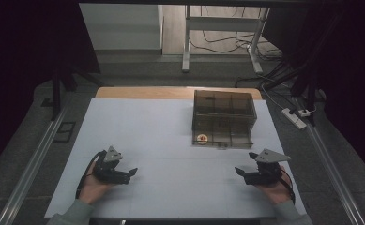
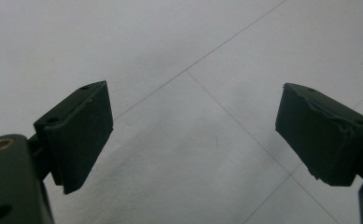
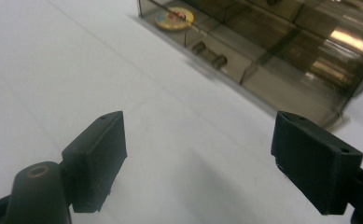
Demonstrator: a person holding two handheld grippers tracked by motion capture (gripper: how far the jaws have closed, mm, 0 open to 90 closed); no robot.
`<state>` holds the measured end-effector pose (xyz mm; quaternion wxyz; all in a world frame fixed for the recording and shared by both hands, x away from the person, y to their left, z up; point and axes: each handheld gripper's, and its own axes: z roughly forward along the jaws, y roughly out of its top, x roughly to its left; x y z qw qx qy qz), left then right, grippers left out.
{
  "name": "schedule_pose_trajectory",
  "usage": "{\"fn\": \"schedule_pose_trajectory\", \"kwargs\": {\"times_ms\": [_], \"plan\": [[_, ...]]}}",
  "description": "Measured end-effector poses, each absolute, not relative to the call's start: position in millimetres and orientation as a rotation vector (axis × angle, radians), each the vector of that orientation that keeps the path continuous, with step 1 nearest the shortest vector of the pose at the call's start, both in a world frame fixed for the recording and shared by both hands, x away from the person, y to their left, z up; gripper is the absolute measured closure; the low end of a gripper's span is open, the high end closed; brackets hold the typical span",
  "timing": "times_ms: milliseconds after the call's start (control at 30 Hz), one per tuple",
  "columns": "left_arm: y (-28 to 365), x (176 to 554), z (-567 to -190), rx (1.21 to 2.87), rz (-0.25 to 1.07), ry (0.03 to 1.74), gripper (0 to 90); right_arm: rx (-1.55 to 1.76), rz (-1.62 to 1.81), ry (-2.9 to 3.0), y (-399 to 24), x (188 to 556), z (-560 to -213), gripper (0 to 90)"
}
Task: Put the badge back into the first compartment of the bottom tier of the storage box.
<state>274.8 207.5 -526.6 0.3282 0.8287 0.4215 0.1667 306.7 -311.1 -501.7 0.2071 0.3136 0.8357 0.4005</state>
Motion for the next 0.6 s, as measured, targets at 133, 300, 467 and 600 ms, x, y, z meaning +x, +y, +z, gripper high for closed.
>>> {"fn": "schedule_pose_trajectory", "kwargs": {"times_ms": [133, 300, 467, 600], "plan": [[206.8, 274.5, -526.7, 2.17, 0.44, 1.104, 11.6, 0.884, 1.142, 2.312, -320.3, 302.3, -504.5, 17.7], [205.5, 273.6, -526.1, 2.171, 0.446, 1.101, 11.7, 0.883, 1.156, 2.306, -320.9, 308.1, -504.3, 17.7], [205.7, 273.0, -525.6, 2.168, 0.453, 1.101, 11.7, 0.879, 1.161, 2.318, -324.5, 307.9, -504.5, 18.2], [206.1, 273.1, -525.6, 2.168, 0.455, 1.101, 11.7, 0.877, 1.174, 2.322, -324.9, 308.1, -504.3, 18.3]]}}
